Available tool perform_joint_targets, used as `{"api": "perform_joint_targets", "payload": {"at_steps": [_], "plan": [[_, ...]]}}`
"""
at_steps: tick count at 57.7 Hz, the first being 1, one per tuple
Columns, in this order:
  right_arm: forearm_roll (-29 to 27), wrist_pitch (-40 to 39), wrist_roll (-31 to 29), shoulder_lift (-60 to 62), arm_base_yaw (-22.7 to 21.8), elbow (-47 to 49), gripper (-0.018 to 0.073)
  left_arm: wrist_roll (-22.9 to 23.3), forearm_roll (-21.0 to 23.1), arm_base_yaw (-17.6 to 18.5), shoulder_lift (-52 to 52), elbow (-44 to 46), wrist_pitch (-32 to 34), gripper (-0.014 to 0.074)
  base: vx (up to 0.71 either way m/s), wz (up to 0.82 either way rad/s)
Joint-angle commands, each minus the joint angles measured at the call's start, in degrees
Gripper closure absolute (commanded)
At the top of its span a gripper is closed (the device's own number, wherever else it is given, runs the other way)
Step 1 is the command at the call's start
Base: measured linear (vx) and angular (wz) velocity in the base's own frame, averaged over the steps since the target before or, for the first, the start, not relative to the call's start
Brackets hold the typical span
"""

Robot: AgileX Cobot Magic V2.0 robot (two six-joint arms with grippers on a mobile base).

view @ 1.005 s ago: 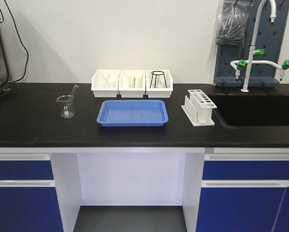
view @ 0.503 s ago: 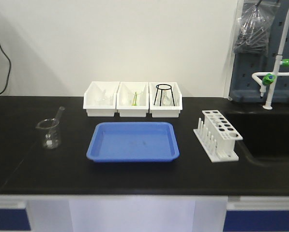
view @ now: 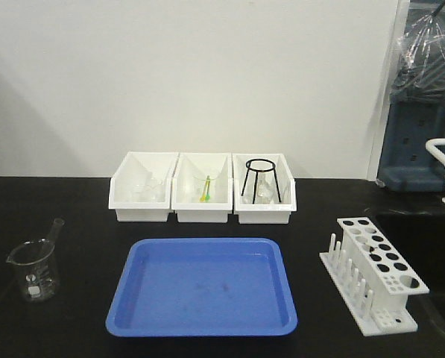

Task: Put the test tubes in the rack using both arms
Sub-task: 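Drive the base forward up to the bench with the white bins, then grasp the clear glass test tube by the beaker with the left gripper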

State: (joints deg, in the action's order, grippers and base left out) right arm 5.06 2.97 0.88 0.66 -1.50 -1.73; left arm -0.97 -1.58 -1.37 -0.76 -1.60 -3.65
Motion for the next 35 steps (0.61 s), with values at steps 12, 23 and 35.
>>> {"api": "perform_joint_targets", "payload": {"at_steps": [12, 23, 35], "plan": [[0.4, -4.7, -0.2, 0.4, -0.4, -0.8, 0.0568, 0.5, 0.2, 0.0, -0.7, 1.5, 4.5, 0.0601, 0.34, 0.03], [0.4, -4.7, -0.2, 0.4, -0.4, -0.8, 0.0568, 0.5, 0.2, 0.0, -0.7, 1.5, 4.5, 0.0601, 0.28, 0.01], [0.4, -4.7, -0.2, 0.4, -0.4, -0.8, 0.0568, 0.5, 0.2, 0.0, -0.7, 1.5, 4.5, 0.0601, 0.22, 0.02]]}}
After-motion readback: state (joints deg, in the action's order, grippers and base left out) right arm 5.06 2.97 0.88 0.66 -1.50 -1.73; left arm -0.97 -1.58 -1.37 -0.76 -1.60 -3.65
